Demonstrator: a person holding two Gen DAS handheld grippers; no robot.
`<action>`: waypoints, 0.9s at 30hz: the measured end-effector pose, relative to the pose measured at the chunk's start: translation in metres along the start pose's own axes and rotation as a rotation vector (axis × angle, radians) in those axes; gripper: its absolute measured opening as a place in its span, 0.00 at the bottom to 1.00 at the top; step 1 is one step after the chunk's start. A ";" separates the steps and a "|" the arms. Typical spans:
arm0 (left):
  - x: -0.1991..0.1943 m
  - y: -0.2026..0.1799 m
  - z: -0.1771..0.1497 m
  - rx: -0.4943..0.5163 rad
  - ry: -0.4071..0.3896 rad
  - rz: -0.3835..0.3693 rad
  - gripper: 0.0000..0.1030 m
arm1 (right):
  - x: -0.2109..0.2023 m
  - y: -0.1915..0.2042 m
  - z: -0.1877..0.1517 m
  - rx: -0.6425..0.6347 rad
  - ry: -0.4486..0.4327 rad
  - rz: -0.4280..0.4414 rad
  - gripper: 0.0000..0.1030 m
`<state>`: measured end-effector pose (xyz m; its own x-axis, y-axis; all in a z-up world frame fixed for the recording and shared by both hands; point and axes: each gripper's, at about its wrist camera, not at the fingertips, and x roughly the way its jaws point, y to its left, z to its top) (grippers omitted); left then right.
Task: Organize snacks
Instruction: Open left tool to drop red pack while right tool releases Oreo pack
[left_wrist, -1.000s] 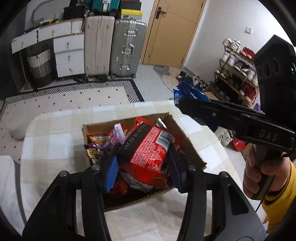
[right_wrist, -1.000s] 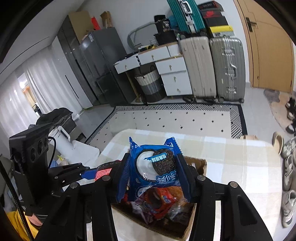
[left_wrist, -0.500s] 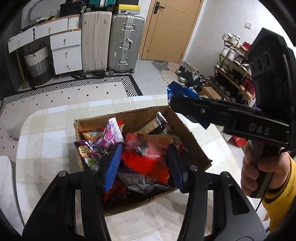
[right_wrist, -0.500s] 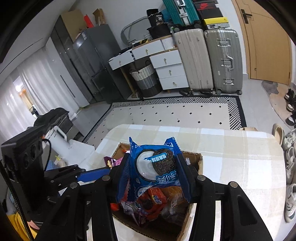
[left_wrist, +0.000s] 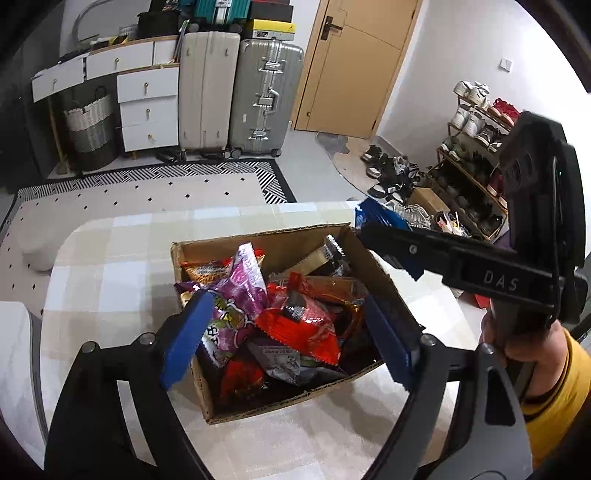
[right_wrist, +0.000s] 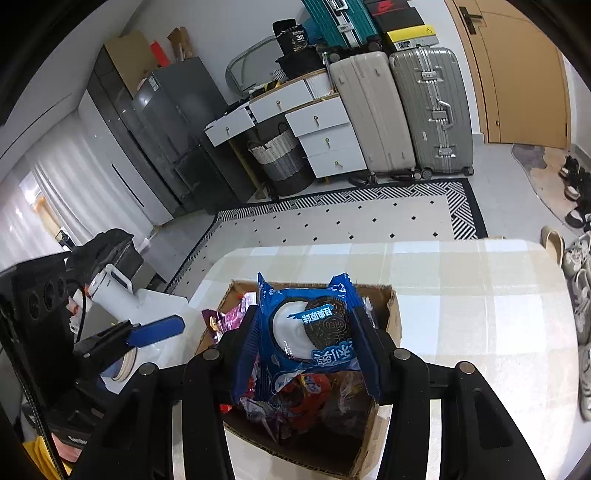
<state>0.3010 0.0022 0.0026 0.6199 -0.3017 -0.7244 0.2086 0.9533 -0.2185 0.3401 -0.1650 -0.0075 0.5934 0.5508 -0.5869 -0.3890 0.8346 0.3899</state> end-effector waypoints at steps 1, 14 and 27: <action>-0.004 0.000 0.000 0.001 -0.001 0.002 0.79 | 0.000 0.001 -0.001 -0.001 0.003 0.001 0.47; -0.051 0.016 -0.001 -0.027 -0.068 0.041 0.79 | -0.001 0.011 0.006 -0.034 -0.001 -0.012 0.47; -0.069 0.033 -0.019 -0.091 -0.073 0.070 0.79 | 0.027 0.008 0.005 -0.014 0.059 -0.070 0.55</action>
<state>0.2506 0.0548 0.0326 0.6846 -0.2314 -0.6912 0.0956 0.9686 -0.2297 0.3569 -0.1435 -0.0171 0.5766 0.4903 -0.6536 -0.3582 0.8707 0.3370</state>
